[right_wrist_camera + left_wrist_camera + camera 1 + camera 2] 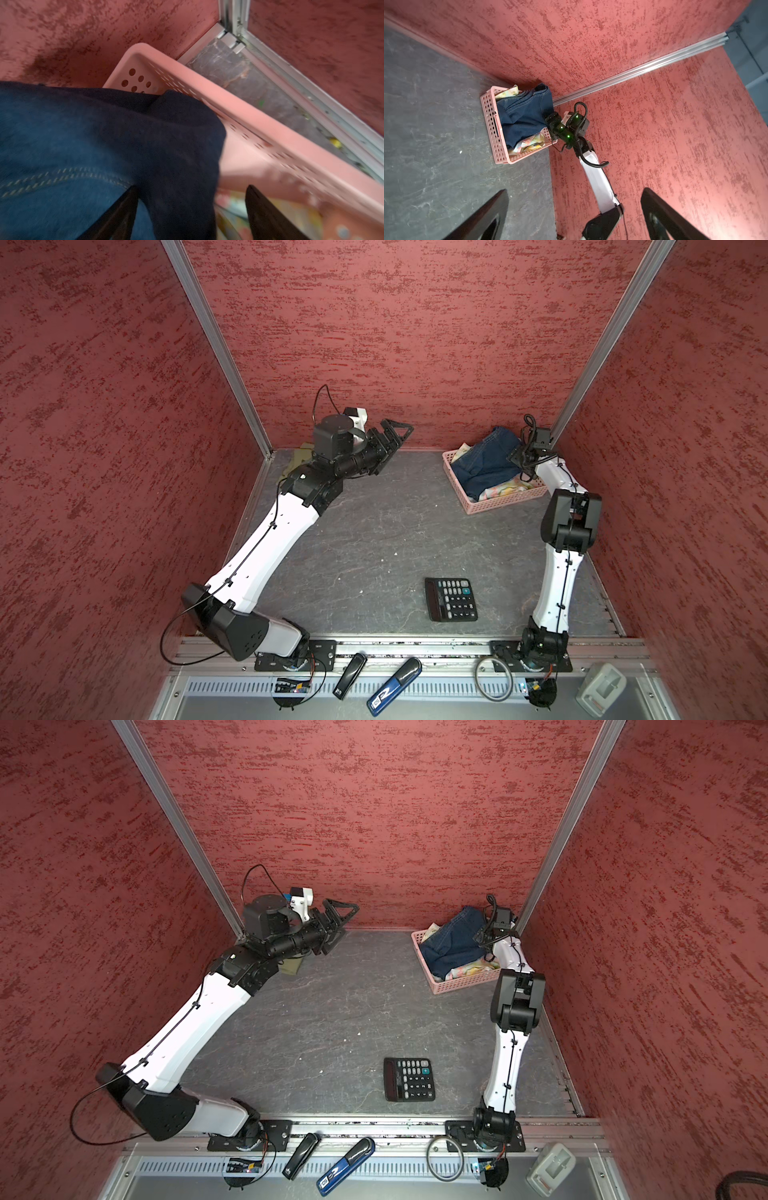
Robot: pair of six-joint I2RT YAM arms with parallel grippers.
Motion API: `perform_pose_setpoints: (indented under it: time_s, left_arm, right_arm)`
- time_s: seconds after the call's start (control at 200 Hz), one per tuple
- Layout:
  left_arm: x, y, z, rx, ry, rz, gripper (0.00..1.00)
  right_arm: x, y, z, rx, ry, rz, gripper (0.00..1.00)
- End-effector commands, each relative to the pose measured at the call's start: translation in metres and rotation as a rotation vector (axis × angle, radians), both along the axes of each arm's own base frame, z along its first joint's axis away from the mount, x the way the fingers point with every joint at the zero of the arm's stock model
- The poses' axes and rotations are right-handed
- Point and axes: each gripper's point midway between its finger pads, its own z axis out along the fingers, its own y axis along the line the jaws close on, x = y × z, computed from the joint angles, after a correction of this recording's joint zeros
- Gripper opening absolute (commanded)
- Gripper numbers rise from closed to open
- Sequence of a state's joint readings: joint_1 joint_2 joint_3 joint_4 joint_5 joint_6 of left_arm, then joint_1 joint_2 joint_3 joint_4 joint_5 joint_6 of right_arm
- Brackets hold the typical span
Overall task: Fold and stack skirts
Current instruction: Pick up the skirt from the basket.
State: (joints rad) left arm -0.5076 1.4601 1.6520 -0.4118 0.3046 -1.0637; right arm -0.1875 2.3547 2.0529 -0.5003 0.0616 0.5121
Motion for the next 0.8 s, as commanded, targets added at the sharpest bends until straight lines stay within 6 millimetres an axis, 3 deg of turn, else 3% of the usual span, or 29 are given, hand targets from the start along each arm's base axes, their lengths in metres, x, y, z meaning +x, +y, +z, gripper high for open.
perform_pose_setpoints:
  time_s: [0.0, 0.065, 0.155, 0.356, 0.486, 0.661, 0.796]
  left_arm:
    - [0.003, -0.003, -0.036, 0.016, 0.211, 0.056, 1.0]
    - [0.003, -0.001, -0.041, 0.031, 0.246, 0.077, 0.99]
    - [0.004, 0.004, -0.047, 0.044, 0.275, 0.109, 0.99]
    - [-0.006, 0.015, -0.034, 0.076, 0.202, 0.141, 1.0]
    - [-0.014, 0.013, -0.023, 0.09, 0.16, 0.141, 0.99]
    - [-0.013, 0.012, -0.042, 0.136, 0.203, 0.15, 1.0]
    - [-0.007, 0.019, -0.073, 0.172, 0.243, 0.173, 1.0]
  right_arm:
    - [0.017, 0.004, 0.021, 0.024, -0.075, 0.032, 0.64]
    - [0.023, 0.004, 0.032, 0.017, -0.119, 0.037, 0.35]
    - [0.027, 0.004, 0.064, 0.0, -0.193, 0.047, 0.0]
    - [0.017, 0.007, 0.163, -0.05, -0.381, 0.049, 0.0]
    - [0.003, 0.021, 0.224, -0.088, -0.49, 0.058, 0.0]
    - [-0.023, 0.052, 0.296, -0.129, -0.649, 0.087, 0.0]
    - [-0.039, 0.067, 0.342, -0.168, -0.76, 0.099, 0.0]
